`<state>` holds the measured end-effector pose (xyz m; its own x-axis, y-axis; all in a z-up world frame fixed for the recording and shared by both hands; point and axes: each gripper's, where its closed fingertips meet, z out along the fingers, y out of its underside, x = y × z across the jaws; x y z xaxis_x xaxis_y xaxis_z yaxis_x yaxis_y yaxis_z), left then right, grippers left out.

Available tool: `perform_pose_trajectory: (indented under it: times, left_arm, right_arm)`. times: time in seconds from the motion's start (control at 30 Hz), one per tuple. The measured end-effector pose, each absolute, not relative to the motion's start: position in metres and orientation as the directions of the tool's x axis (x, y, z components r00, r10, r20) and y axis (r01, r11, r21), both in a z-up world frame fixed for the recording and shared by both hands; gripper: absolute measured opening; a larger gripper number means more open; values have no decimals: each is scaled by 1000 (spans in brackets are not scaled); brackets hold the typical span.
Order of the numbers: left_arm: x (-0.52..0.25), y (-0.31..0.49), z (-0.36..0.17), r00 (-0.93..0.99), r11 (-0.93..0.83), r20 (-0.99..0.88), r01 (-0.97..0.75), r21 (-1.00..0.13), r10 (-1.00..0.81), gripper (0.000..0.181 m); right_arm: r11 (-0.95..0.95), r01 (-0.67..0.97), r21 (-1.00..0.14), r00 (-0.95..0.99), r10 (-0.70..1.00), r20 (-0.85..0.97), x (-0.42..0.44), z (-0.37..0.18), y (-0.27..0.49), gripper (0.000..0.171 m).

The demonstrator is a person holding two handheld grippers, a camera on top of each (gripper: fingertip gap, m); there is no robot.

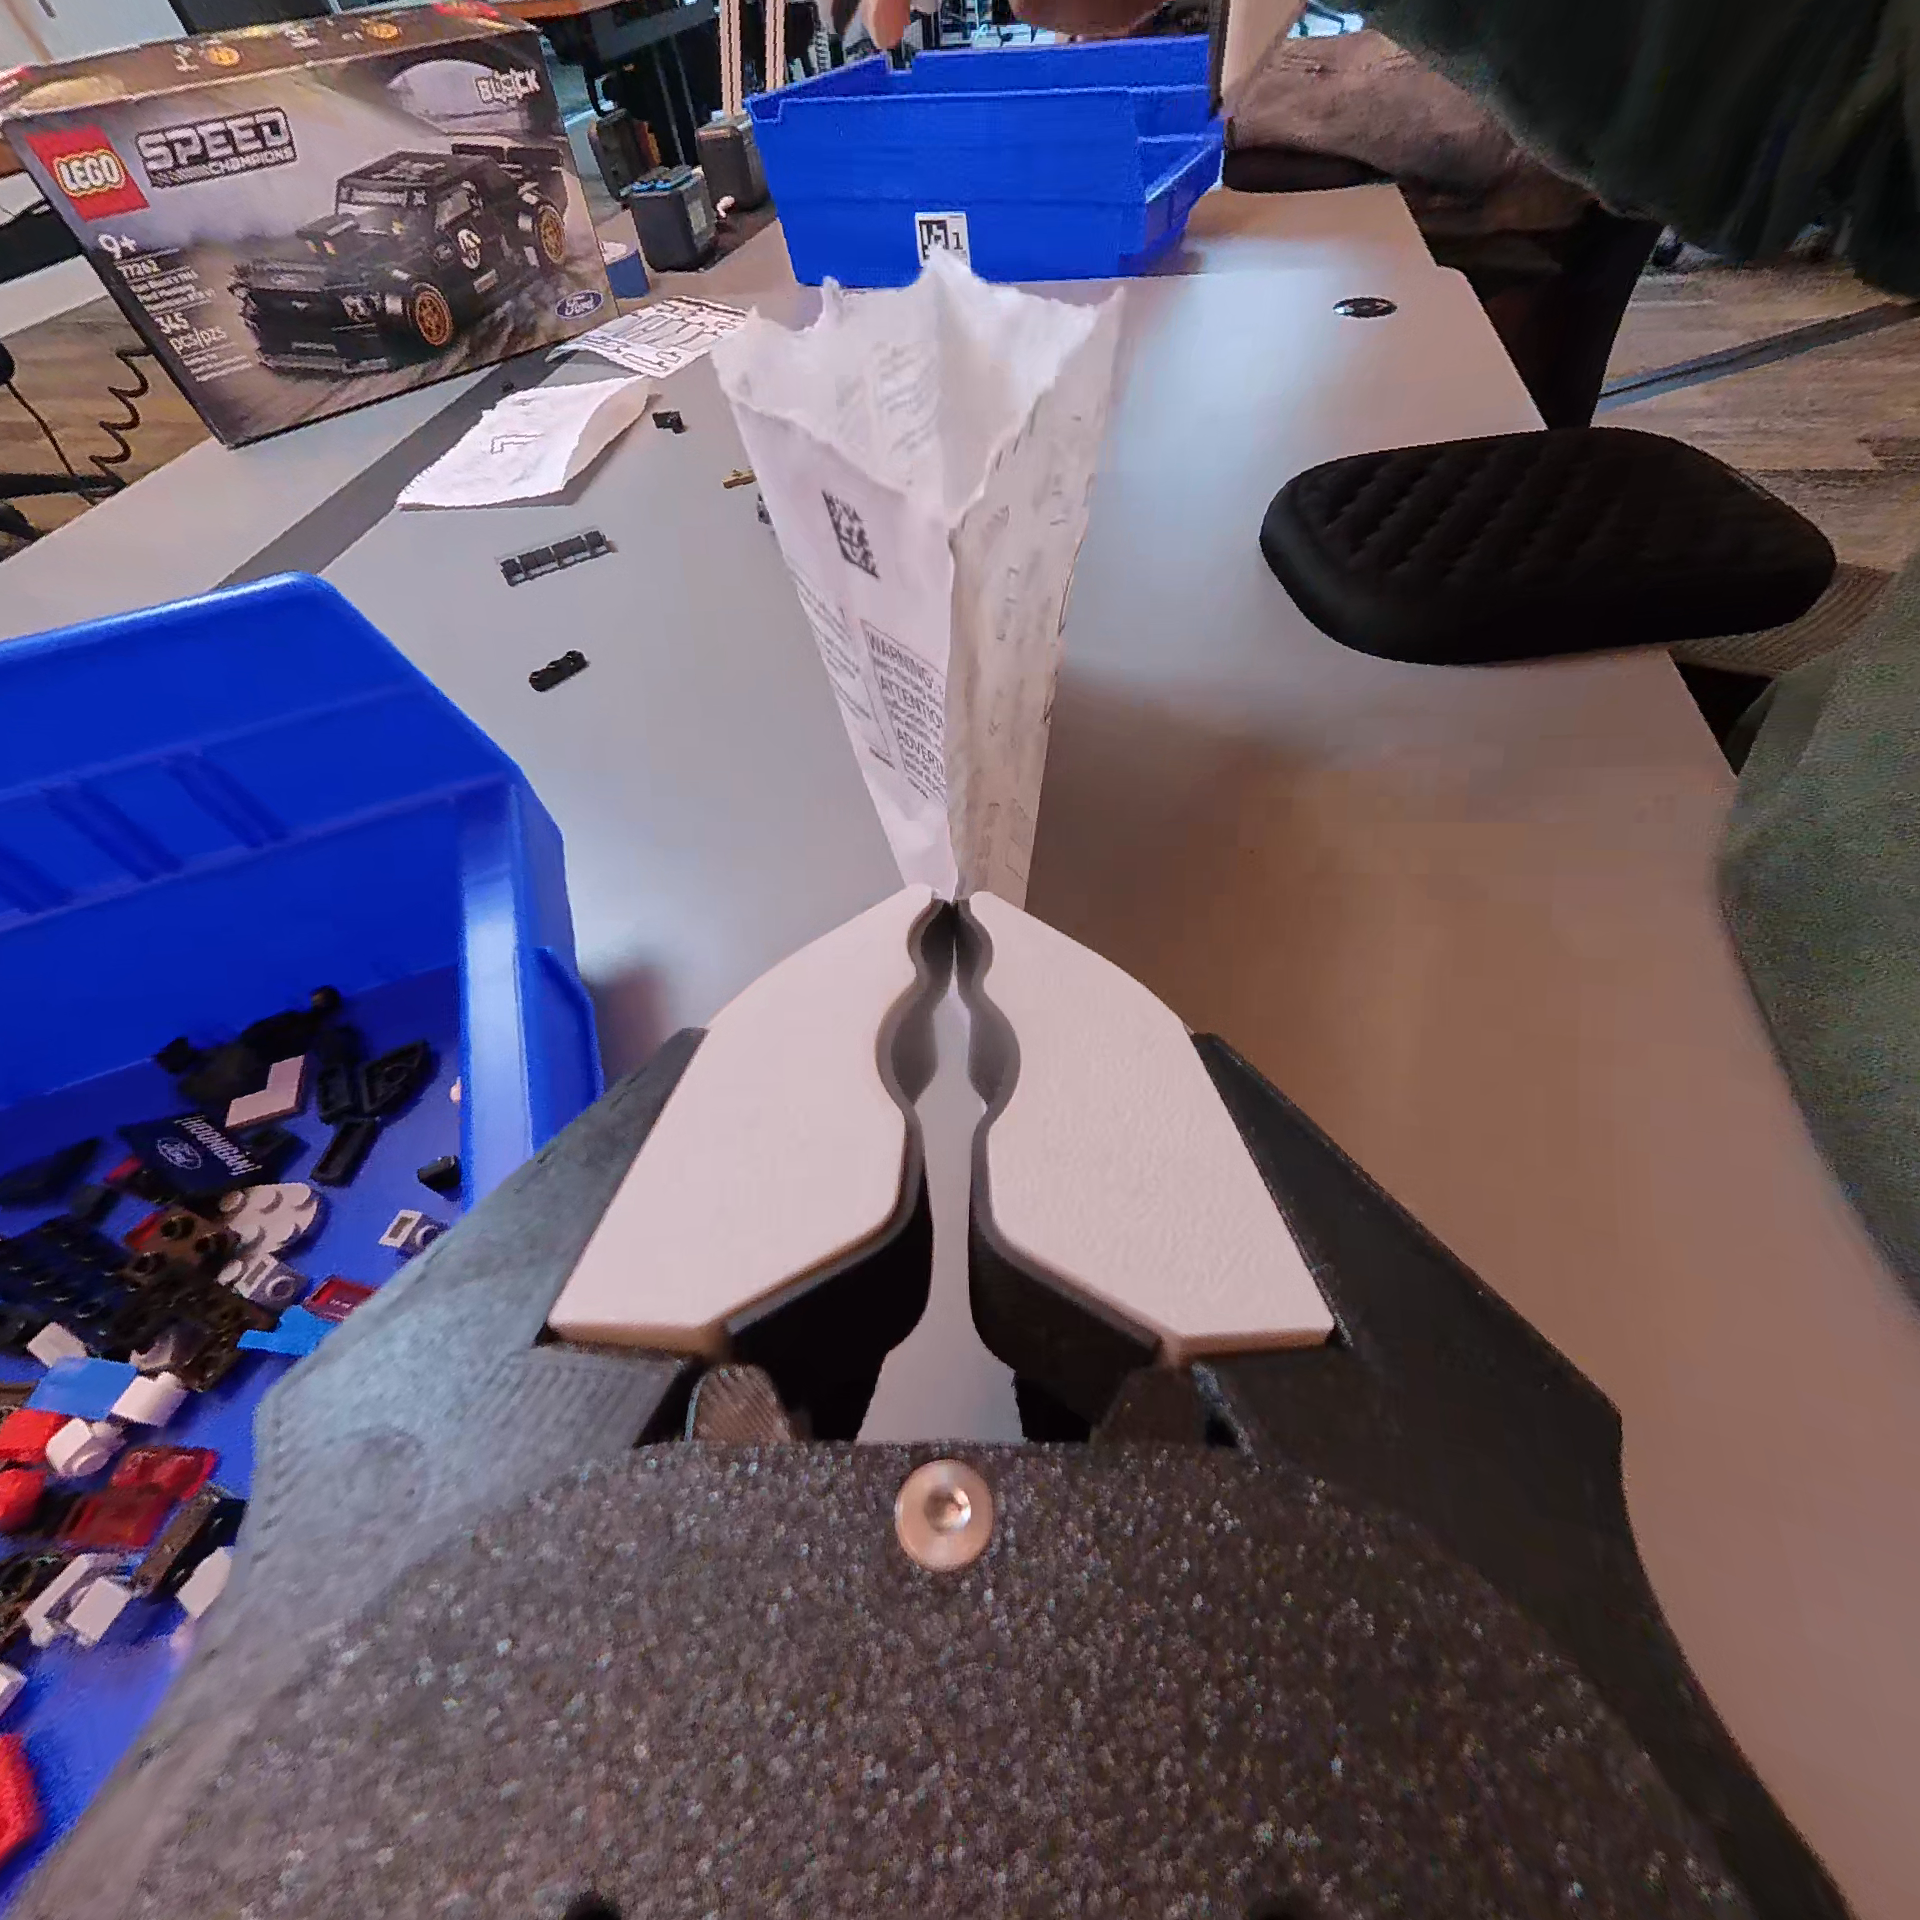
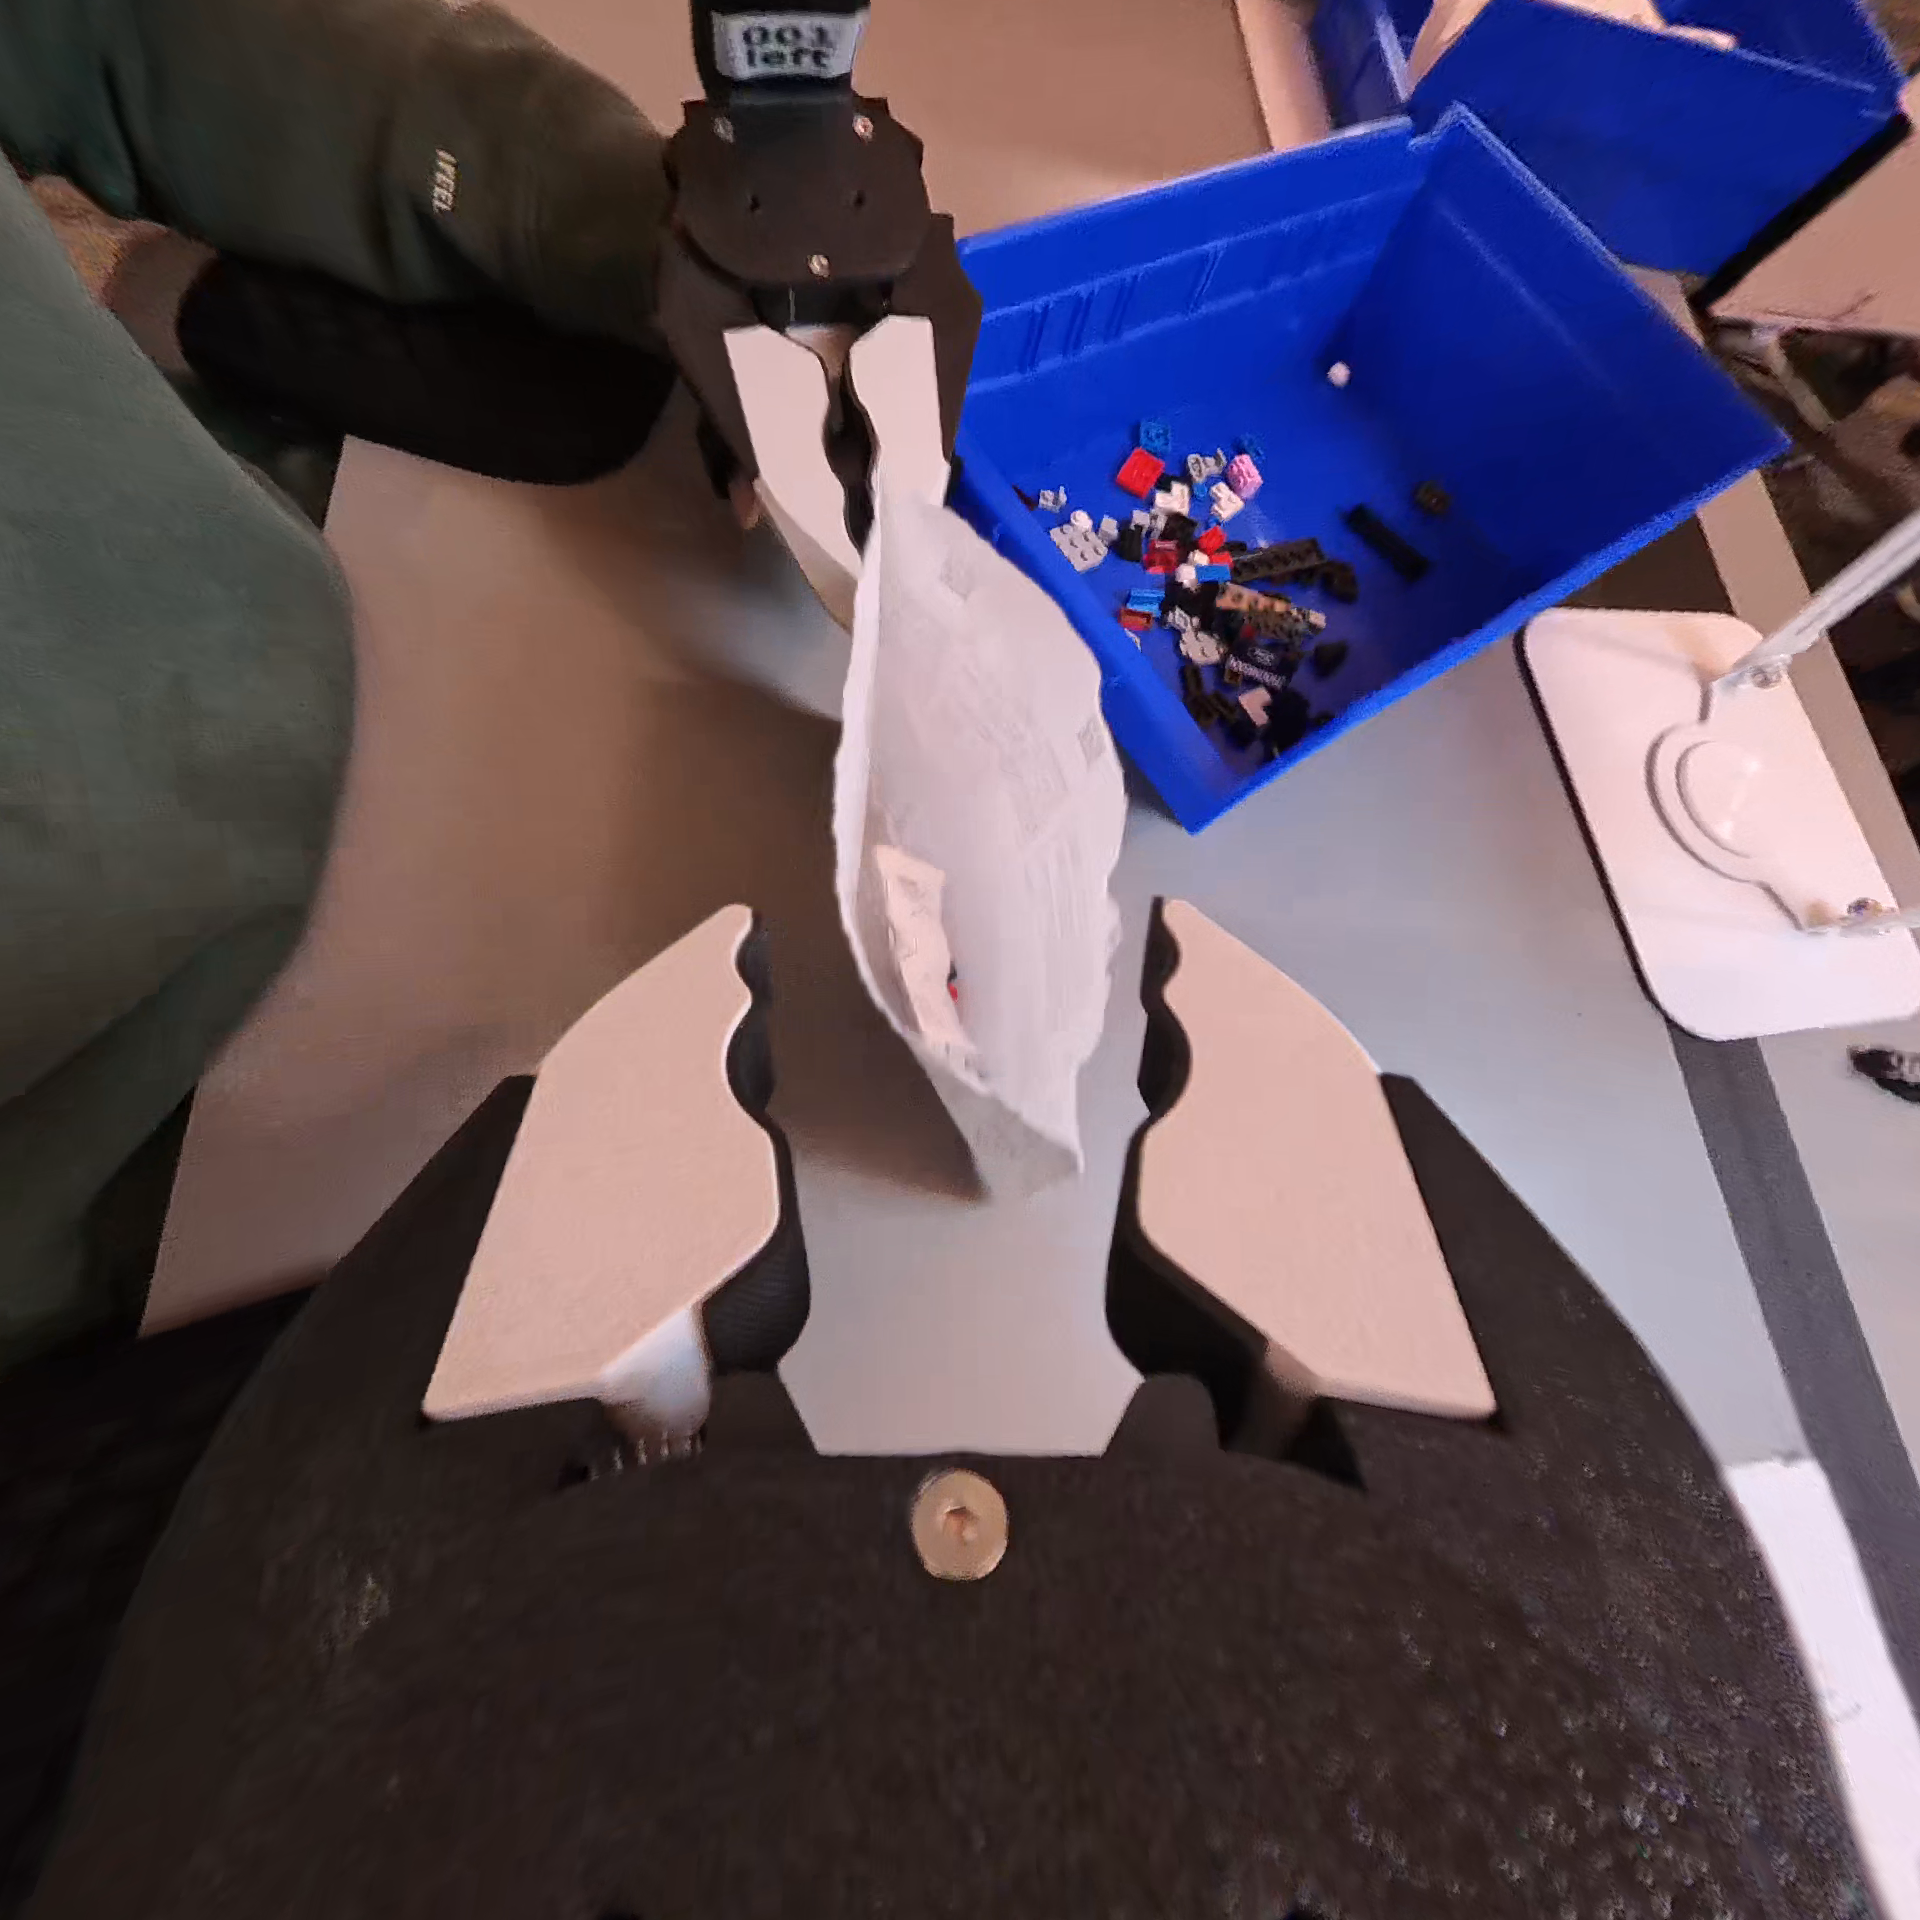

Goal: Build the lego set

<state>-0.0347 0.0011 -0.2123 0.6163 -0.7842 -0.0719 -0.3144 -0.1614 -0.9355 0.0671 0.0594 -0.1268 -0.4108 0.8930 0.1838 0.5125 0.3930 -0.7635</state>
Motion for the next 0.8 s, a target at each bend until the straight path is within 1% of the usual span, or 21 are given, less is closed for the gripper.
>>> perform_pose_trajectory:
  times: [0.07, 0.13, 0.17, 0.23, 0.27, 0.3, 0.37, 0.4, 0.5, 0.57, 0.63, 0.67, 0.73, 0.77, 0.8]
  left_arm:
    - [-36, 1, -213, 613, -163, -72, -318, -934, -787, 0]
    - [-38, -1, -213, 603, -160, -75, -326, -932, -794, 0]
    - [-38, -2, -213, 594, -156, -76, -329, -931, -801, 0]
    - [-40, -4, -213, 578, -150, -77, -334, -931, -813, 0]
    - [-41, -5, -213, 571, -152, -71, -332, -931, -818, 0]
    - [-41, -6, -213, 570, -154, -68, -333, -930, -819, 0]
    - [-44, -5, -213, 582, -159, -72, -336, -928, -810, 0]
    - [-47, -3, -214, 595, -164, -78, -341, -926, -800, 0]
    - [-58, 3, -215, 640, -181, -93, -349, -919, -763, 0]
    - [-59, 0, -214, 628, -206, -54, -334, -920, -776, 1]
    - [-55, -13, -204, 589, -268, 52, -287, -920, -806, 13]
    - [-56, -16, -189, 597, -272, 81, -238, -932, -798, 17]
    - [-67, -24, -140, 621, -212, 124, -70, -975, -774, 19]
    - [-82, -24, -115, 662, -174, 140, 14, -985, -736, 18]
    - [-107, -20, -96, 732, -148, 153, 73, -986, -664, 12]
  right_arm:
    - [349, 524, -777, -372, 914, 159, 79, -140, 70, 72]
    - [280, 548, -788, -330, 938, 105, 86, -165, 80, 72]
    - [248, 552, -796, -315, 946, 76, 86, -178, 84, 70]
    - [188, 537, -822, -304, 953, 20, 81, -201, 88, 61]
    - [161, 526, -835, -314, 949, -15, 77, -209, 87, 55]
    - [136, 509, -850, -328, 944, -45, 74, -214, 84, 43]
    - [101, 469, -877, -359, 930, -85, 69, -215, 76, 12]
    - [94, 450, -888, -354, 932, -81, 67, -213, 75, 3]
    - [70, 449, -891, -301, 950, -77, 63, -209, 73, 0]
    - [64, 467, -882, -277, 958, -77, 62, -209, 68, 0]
    - [79, 475, -876, -268, 962, -59, 62, -205, 59, 0]
    - [81, 476, -876, -256, 965, -50, 62, -202, 56, 0]
    - [88, 478, -874, -227, 973, -27, 62, -199, 52, 0]
    - [100, 481, -871, -205, 979, -1, 62, -199, 53, 0]
    - [110, 479, -871, -194, 981, 17, 61, -199, 53, 0]
